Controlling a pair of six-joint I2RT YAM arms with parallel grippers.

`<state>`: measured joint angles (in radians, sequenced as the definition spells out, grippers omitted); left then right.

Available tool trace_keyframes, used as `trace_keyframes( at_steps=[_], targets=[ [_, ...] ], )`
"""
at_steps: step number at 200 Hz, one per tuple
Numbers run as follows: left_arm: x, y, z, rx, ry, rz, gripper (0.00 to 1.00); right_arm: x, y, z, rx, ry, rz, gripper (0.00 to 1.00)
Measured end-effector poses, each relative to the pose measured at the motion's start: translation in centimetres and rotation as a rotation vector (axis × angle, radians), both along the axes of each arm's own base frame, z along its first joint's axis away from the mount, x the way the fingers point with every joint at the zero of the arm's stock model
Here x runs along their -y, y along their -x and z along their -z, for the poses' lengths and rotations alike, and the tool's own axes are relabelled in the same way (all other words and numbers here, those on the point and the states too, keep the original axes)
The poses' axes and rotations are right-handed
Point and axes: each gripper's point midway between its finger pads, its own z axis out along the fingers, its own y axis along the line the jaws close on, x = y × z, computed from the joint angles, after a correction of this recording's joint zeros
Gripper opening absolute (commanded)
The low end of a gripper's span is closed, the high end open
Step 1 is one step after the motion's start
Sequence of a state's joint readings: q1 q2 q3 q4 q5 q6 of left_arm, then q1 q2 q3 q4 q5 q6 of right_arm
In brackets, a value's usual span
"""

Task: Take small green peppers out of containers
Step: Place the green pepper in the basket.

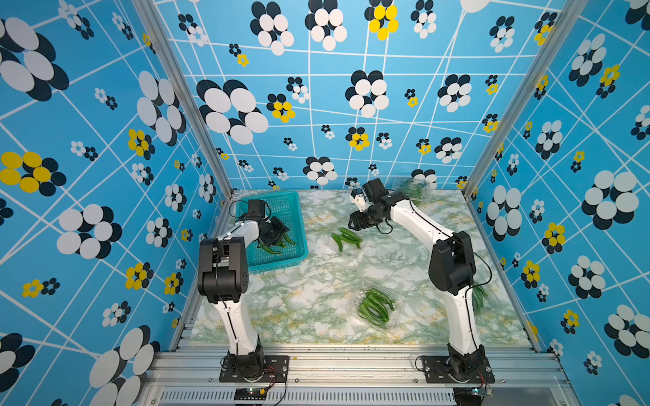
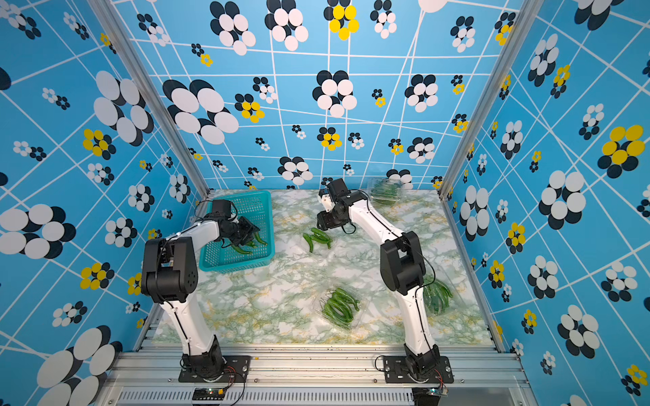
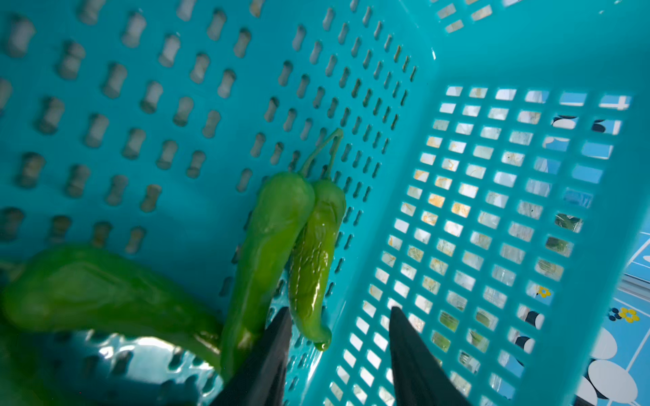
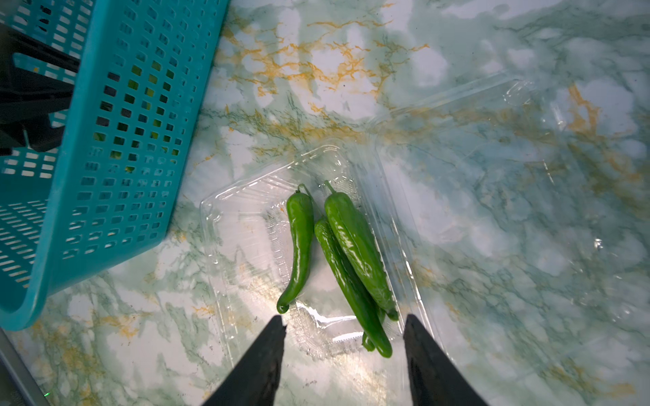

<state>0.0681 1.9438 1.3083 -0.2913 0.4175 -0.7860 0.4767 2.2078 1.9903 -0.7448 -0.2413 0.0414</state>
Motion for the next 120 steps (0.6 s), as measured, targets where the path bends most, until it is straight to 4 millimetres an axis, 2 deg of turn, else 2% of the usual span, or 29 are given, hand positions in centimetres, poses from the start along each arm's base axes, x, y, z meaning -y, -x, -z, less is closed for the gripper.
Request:
trace_keyframes(
  at_steps=[22,41,53,71,88,104,120],
  targets=[
    [0.1,0.4,-2.0,0.030,-0.035,-0.002,0.49,0.8,0.4,0.2,-0.006,0.019,0.012,0.57],
    [1.1,1.1,-5.3,0.086,-0.081,0.019,0.50,1.8,0.6,-0.3,0.001,0.028,0.029,0.57],
    [2.5,1.8,-7.7,0.127,-0.111,0.049,0.50,2.6,0.5,-0.7,0.009,0.034,0.046,0.57],
    [6.3,2.6,-11.2,0.192,-0.137,0.129,0.50,4.2,0.5,-1.0,0.012,0.048,0.081,0.57],
    [10.7,3.1,-13.1,0.240,-0.136,0.214,0.51,5.9,0.4,-1.1,0.011,0.057,0.130,0.57],
    [14.5,4.0,-13.1,0.241,-0.111,0.277,0.54,7.7,0.2,-0.7,0.006,0.068,0.185,0.57],
    [18.0,4.6,-11.7,0.209,-0.089,0.323,0.55,9.5,0.1,-0.2,-0.004,0.074,0.239,0.57]
  ],
)
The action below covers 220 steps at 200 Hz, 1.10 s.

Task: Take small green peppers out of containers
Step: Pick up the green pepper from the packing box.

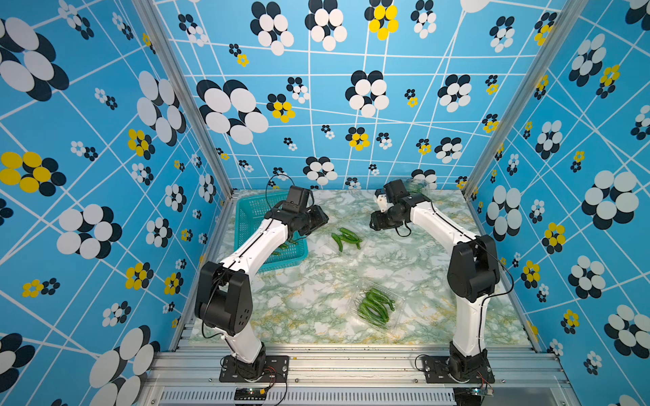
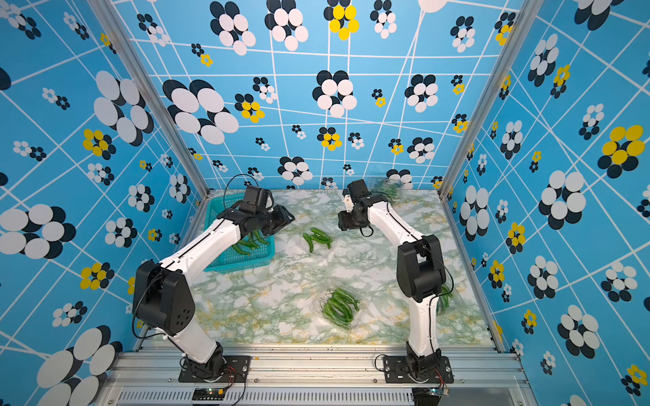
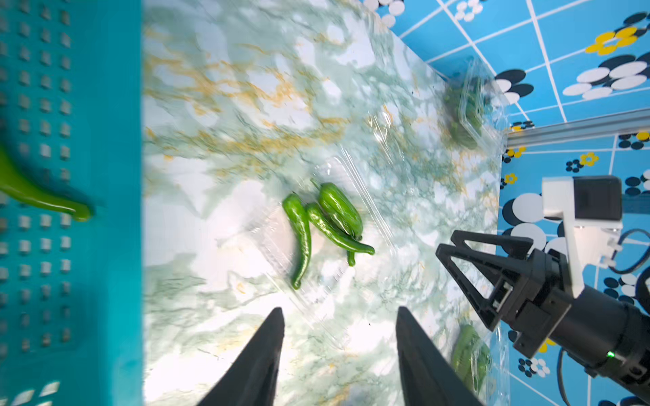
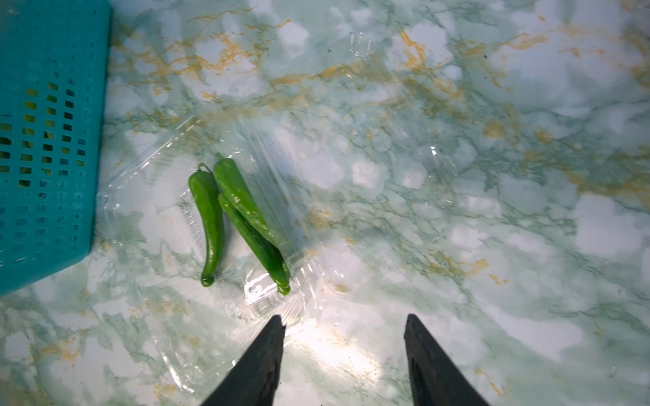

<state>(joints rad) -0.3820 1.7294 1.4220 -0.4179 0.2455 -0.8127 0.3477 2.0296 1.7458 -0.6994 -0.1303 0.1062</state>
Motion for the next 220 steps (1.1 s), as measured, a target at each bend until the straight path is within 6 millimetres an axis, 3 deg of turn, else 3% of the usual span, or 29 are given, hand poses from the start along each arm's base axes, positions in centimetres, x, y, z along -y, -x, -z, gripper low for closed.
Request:
trace_keyframes(
  at_steps=[31,65,80,104,178,220],
  targets=[
    [4.6,-0.3,5.3,-0.104,0.013,0.021,0.52,2.7,-0.5,0.2,-0.006,0.009,0.078,0.57],
    [6.4,-1.6,10.3,-0.174,0.037,-0.022,0.50,3.1,-0.8,0.1,-0.004,-0.004,0.098,0.57],
    [6.9,-2.6,11.5,-0.183,0.051,-0.040,0.50,2.8,-1.0,0.0,0.001,-0.018,0.096,0.57],
    [7.4,-3.7,12.1,-0.175,0.078,-0.070,0.50,2.3,-1.2,-0.2,0.008,-0.050,0.092,0.57],
    [8.5,-5.8,10.8,-0.122,0.146,-0.103,0.46,1.1,-1.5,0.3,-0.002,-0.113,0.073,0.55],
    [8.8,-6.4,12.4,-0.138,0.140,-0.107,0.44,0.6,-1.4,0.9,-0.014,-0.115,0.061,0.55]
  ],
)
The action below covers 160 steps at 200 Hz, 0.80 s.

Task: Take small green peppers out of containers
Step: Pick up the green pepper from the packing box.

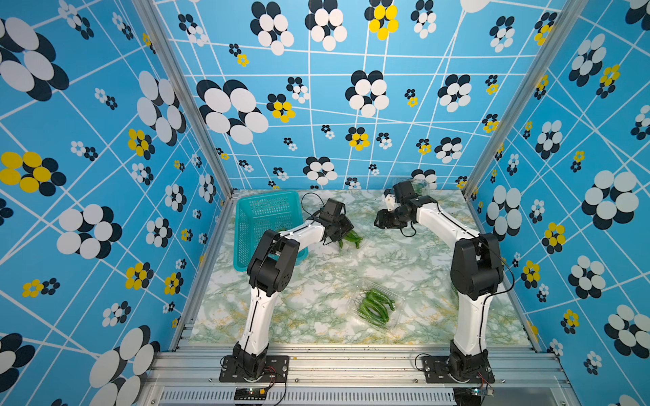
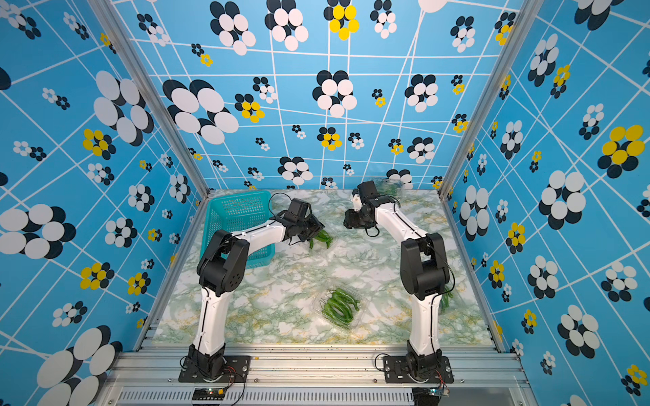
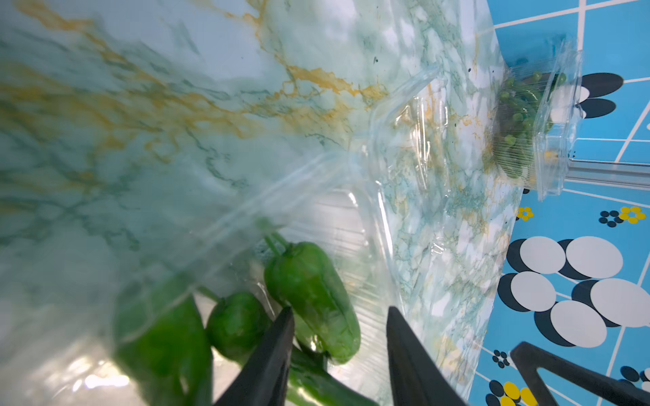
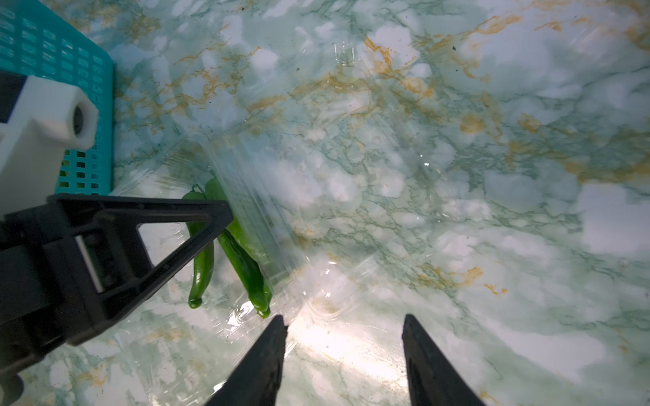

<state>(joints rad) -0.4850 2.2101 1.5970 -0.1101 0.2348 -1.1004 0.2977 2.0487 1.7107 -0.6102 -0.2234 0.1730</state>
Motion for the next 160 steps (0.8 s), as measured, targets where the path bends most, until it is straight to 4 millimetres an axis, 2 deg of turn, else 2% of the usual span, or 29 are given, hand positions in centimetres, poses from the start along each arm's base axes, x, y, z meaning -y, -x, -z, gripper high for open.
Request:
trace_keyframes(
  at_steps=[40,43,55,135,160],
  targets=[
    [0.0,-0.1,0.5,-0.007,-0.004,0.000,0.44,-0.2,0.1,0.0,0.001,-0.003,-0.005,0.55],
    [0.0,-0.1,0.5,-0.006,-0.004,0.000,0.40,-0.2,0.1,0.0,0.000,-0.003,-0.005,0.55],
    [0.1,-0.2,0.4,-0.004,-0.003,-0.002,0.38,-0.2,0.1,0.0,0.000,-0.003,-0.005,0.55],
    [0.5,-0.9,1.0,-0.001,-0.004,0.002,0.37,-0.2,0.1,0.0,0.000,-0.003,-0.005,0.54],
    [0.7,-1.3,0.9,0.007,-0.003,0.007,0.31,-0.2,0.1,0.0,0.000,-0.003,-0.005,0.54]
  ],
)
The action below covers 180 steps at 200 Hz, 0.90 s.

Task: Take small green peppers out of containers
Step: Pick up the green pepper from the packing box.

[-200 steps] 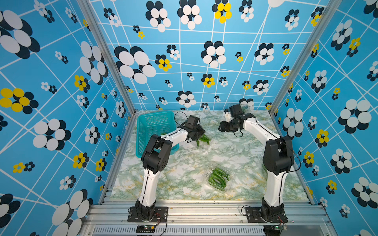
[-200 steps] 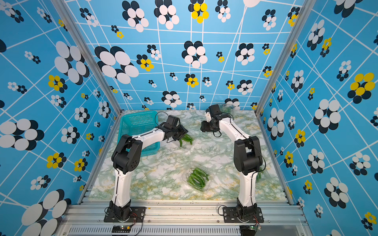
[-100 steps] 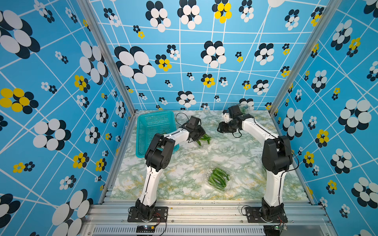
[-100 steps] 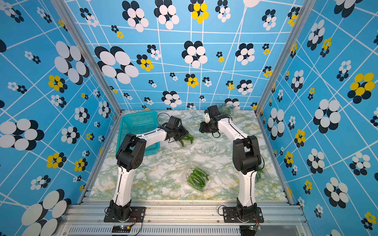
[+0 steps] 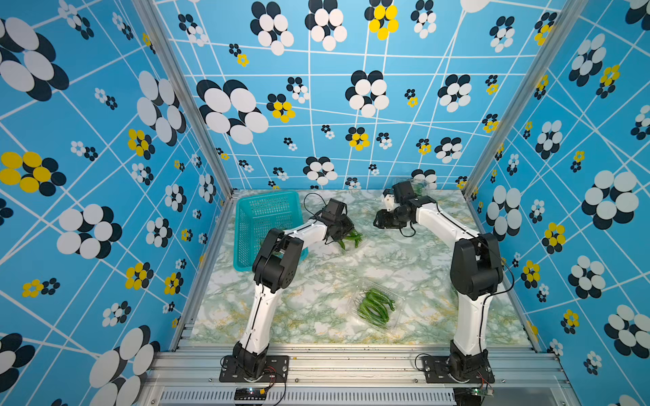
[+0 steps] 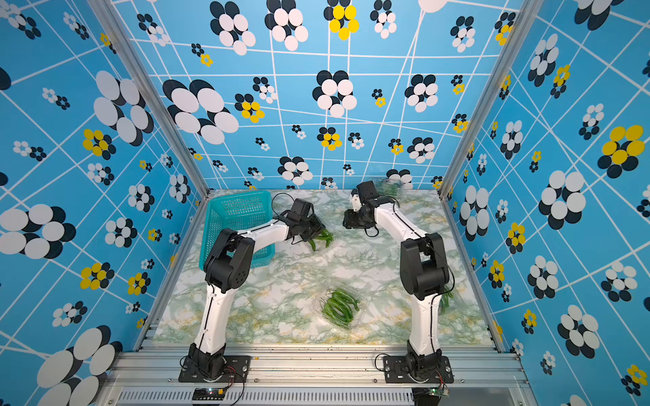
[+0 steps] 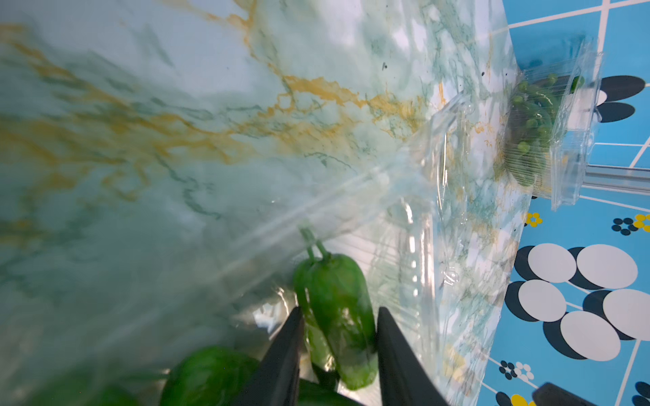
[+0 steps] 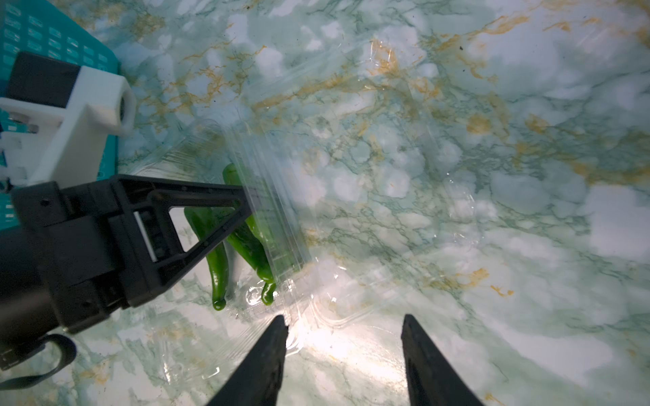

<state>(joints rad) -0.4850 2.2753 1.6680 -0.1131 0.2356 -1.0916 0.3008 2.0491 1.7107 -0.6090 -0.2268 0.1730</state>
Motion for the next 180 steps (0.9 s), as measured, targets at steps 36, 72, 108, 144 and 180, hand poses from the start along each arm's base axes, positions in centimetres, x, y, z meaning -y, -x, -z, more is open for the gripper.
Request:
trace_keyframes(
  at_steps=[36,72,108,144,180],
  targets=[
    [0.4,-0.4,-0.2,0.009,0.010,0.011,0.23,0.0,0.0,0.0,0.000,0.000,0.001,0.54],
    [0.6,-0.4,-0.1,0.007,0.016,0.015,0.16,0.0,0.0,0.0,0.000,0.001,0.000,0.53],
    [0.6,-0.4,-0.1,0.007,0.017,0.018,0.15,0.0,0.0,0.0,0.000,0.001,0.000,0.53],
    [0.6,-0.3,-0.1,0.016,0.008,0.036,0.10,0.0,0.0,0.0,0.000,0.001,0.000,0.53],
    [-0.4,1.1,-0.3,0.016,-0.018,0.056,0.08,0.0,0.0,0.0,-0.002,0.001,0.000,0.53]
  ],
)
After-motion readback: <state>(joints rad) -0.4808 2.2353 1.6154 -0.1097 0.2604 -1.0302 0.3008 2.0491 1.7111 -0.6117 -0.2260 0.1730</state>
